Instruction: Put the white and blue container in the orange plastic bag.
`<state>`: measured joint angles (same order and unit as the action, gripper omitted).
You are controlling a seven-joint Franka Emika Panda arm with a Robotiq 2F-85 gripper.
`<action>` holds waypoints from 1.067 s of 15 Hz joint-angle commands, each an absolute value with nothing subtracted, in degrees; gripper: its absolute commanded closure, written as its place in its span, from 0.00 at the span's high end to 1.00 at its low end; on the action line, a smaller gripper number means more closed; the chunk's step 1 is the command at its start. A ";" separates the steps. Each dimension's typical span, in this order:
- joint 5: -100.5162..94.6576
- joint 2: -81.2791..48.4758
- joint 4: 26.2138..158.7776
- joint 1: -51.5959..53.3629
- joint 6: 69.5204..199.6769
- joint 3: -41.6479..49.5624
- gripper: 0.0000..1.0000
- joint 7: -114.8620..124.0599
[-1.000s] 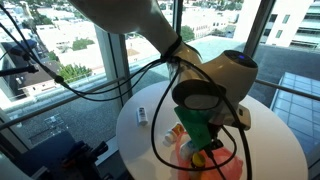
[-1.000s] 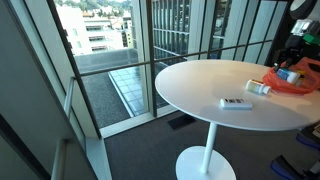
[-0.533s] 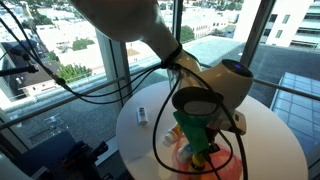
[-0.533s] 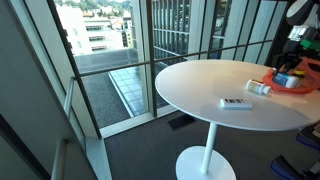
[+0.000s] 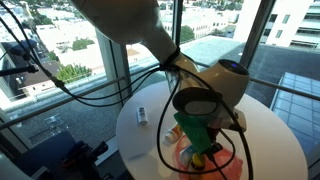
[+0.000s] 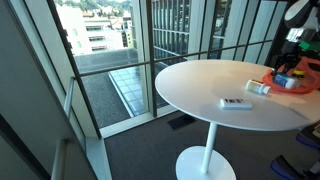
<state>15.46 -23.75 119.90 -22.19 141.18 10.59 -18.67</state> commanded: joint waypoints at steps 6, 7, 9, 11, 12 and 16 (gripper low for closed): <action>8.96 -18.82 120.89 -19.32 140.38 10.08 1.00 -17.92; 8.69 -18.09 121.05 -18.99 140.10 9.96 1.00 -18.03; 8.43 -16.66 121.29 -18.37 139.00 9.77 1.00 -18.29; 7.94 -15.12 121.62 -17.67 137.37 9.70 1.00 -18.20; 7.69 -14.31 121.77 -17.28 135.99 9.69 1.00 -18.10; 7.46 -11.43 122.07 -15.66 129.38 9.76 1.00 -16.77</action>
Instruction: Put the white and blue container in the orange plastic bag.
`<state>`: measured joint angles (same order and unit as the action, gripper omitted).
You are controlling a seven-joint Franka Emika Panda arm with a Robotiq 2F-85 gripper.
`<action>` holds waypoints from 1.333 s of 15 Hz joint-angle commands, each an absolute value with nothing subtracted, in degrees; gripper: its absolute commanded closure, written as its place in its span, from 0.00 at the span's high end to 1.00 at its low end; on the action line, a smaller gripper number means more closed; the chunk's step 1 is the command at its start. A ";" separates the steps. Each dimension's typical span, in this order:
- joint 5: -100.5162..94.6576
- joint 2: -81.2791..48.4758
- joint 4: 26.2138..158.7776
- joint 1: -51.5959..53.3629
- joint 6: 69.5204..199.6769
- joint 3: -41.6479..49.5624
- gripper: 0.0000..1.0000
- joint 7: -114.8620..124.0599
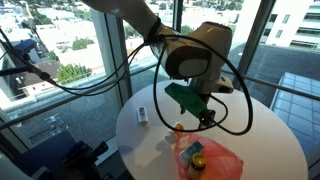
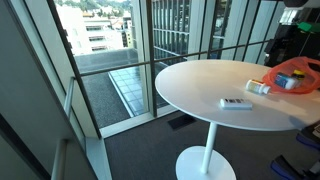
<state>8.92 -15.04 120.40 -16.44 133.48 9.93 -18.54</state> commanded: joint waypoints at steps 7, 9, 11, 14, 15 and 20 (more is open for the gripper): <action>-2.54 -7.02 123.07 -10.33 123.89 10.27 1.00 -1.40; -4.96 -5.61 122.84 -8.84 121.50 9.79 1.00 3.90; -6.03 -3.70 122.75 -7.45 118.66 9.16 1.00 7.64; -6.08 -0.40 122.65 -5.86 114.14 7.76 1.00 10.47; -5.91 0.68 122.46 -5.43 112.49 7.21 1.00 10.97; -5.58 6.12 121.57 -4.22 105.87 4.69 1.00 10.63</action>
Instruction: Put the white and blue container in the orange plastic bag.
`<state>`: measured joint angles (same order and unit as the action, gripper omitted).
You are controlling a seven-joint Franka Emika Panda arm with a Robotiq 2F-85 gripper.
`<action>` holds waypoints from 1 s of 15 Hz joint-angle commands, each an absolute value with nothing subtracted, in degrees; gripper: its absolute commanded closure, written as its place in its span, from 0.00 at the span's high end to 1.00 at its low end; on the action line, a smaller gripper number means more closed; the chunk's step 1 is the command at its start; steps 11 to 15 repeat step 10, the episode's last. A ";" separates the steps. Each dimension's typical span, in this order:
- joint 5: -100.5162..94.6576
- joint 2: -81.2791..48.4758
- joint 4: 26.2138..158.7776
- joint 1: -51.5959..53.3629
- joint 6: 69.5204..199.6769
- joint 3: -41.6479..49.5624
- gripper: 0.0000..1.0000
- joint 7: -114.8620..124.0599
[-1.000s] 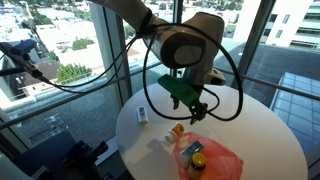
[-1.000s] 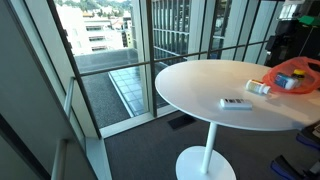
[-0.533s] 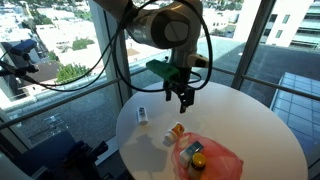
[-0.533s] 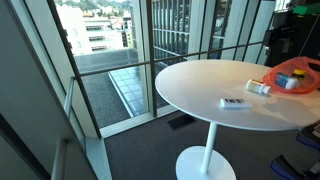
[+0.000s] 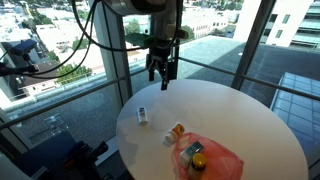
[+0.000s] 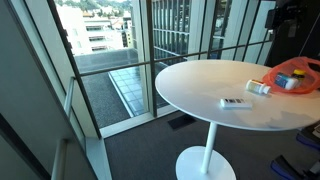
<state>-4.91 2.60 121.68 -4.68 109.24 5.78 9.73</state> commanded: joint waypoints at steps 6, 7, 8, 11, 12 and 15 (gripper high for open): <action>-4.95 8.81 120.71 -4.26 103.12 3.51 1.00 9.39; -4.89 8.47 121.46 -4.30 104.68 3.49 1.00 9.66; -4.89 8.61 121.46 -4.31 104.56 3.47 1.00 9.65; -4.89 8.61 121.47 -4.31 104.54 3.47 1.00 9.64; -4.89 8.61 121.47 -4.31 104.54 3.47 1.00 9.64; -4.89 8.61 121.47 -4.31 104.54 3.47 1.00 9.64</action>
